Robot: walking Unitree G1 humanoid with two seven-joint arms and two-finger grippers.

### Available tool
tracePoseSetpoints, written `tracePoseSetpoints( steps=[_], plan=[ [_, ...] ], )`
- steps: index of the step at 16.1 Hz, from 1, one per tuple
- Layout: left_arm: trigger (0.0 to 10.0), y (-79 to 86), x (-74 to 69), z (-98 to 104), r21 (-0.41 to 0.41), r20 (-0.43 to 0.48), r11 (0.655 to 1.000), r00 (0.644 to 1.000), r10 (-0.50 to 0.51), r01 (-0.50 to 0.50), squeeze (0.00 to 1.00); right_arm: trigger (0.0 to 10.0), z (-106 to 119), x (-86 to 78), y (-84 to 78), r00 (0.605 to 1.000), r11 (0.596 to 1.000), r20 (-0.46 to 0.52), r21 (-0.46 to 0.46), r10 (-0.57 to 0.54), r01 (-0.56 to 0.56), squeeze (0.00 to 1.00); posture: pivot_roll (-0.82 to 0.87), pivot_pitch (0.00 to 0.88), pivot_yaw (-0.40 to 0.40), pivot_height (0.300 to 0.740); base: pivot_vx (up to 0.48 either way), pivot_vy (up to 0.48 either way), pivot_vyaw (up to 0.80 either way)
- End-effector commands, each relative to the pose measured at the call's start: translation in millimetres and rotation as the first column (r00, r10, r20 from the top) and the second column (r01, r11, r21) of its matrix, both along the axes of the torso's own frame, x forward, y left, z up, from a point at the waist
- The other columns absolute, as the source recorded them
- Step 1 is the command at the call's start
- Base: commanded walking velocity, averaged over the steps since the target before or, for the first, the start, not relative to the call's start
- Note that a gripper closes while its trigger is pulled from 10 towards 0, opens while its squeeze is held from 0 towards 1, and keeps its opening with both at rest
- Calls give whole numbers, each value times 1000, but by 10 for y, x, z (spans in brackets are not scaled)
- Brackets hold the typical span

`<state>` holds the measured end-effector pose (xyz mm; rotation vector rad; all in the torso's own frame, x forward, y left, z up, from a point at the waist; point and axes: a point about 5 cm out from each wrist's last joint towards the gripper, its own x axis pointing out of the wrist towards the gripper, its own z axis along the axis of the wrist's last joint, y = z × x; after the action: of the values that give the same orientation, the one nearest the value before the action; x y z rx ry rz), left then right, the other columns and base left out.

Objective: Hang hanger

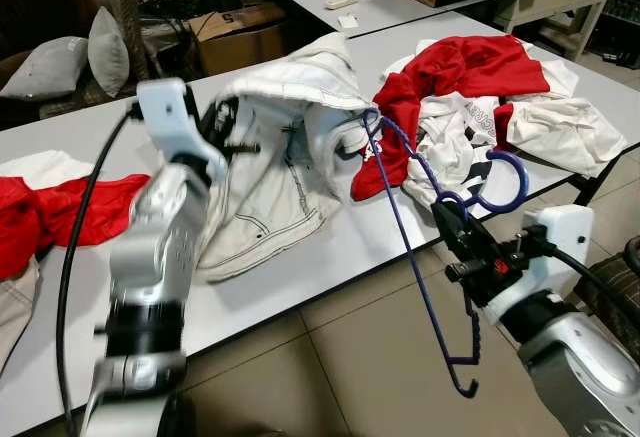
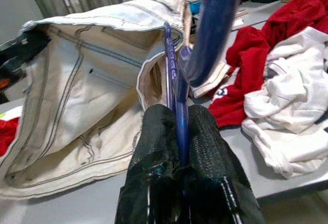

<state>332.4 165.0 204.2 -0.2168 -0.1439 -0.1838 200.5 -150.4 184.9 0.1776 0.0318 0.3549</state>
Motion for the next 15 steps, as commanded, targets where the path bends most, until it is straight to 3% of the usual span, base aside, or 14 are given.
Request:
tracePoseSetpoints(
  steps=[1, 3, 7, 15],
  plan=[
    [10000, -55, -53, 52, 6, 23, 1000, 1000, -14, 14, 0, 10000, 17, 23, 20, 1000, 1000, 15, 2, 11, -11, 0, -110, 0, 103, 740, 0, 0, 0],
    [10000, -92, -149, -51, 14, -6, 1000, 1000, -7, 7, 0, 10000, 25, 71, 5, 1000, 1000, 20, -6, 17, -17, 0, -115, 0, 94, 740, 0, 0, 0],
    [10000, -158, -177, 35, 39, -3, 999, 1000, -21, 21, 0, 10000, 21, 101, -15, 1000, 1000, 27, -18, 11, -11, 0, -101, 0, 103, 740, 0, 0, 0],
    [10000, -195, -288, -89, 73, -47, 997, 999, -25, 28, 0, 10000, -26, 127, -23, 1000, 998, 0, -50, 30, -30, 0, -92, 0, 80, 740, 0, 0, 0]
  ],
)
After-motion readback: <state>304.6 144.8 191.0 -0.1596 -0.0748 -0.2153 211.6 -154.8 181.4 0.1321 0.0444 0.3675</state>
